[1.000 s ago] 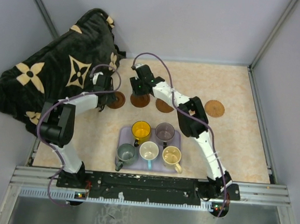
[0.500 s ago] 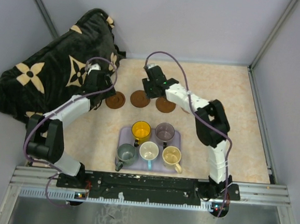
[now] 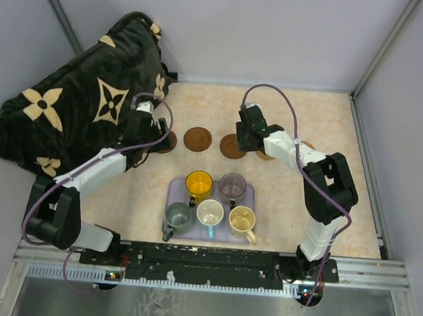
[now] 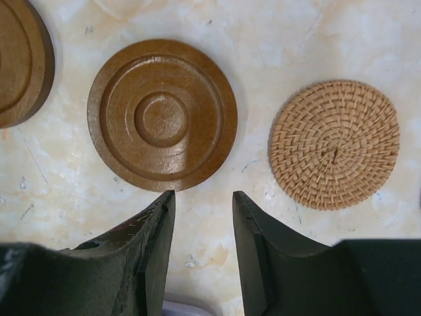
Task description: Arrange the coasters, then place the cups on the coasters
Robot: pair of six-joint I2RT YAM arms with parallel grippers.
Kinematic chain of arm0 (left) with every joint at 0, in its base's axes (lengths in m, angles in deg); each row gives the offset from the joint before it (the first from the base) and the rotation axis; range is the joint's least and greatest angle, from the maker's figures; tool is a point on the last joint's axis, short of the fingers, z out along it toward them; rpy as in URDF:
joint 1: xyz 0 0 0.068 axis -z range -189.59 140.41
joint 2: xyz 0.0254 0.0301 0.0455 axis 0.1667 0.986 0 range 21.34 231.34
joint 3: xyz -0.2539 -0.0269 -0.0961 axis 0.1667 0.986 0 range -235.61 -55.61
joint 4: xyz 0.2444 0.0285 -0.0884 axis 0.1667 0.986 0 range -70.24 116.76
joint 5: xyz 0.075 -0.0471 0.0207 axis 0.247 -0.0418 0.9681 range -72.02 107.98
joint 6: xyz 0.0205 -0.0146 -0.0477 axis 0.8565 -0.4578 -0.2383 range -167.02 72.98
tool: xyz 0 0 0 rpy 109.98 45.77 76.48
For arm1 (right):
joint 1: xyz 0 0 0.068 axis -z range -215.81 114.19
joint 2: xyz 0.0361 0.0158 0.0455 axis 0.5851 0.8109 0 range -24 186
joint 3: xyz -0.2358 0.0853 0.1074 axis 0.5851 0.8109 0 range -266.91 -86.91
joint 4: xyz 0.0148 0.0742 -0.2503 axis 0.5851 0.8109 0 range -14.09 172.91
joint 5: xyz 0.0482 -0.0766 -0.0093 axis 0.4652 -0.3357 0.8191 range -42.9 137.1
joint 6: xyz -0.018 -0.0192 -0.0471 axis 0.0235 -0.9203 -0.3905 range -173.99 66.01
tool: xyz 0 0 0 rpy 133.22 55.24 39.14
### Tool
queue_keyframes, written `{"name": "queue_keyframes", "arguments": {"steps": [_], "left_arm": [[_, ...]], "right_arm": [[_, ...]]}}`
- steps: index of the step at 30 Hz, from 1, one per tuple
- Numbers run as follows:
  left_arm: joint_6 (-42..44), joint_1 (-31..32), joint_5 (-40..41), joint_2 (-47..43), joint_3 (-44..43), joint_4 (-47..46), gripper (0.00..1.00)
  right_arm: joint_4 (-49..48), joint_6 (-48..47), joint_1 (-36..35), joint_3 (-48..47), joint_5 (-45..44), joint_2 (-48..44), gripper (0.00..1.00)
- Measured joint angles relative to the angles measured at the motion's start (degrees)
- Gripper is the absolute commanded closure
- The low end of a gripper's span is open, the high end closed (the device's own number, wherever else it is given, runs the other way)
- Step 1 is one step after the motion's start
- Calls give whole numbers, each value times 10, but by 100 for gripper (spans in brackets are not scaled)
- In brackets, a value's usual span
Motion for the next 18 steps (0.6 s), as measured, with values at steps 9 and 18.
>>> {"name": "queue_keyframes", "arguments": {"steps": [9,18], "left_arm": [[2,40,-3,-28,33,-2,25],[0,43,-2,-22,40,-2,25]], "right_arm": [[-6,7,-9,50,16,0,58],[0,14,-52,59,16,2,59]]}}
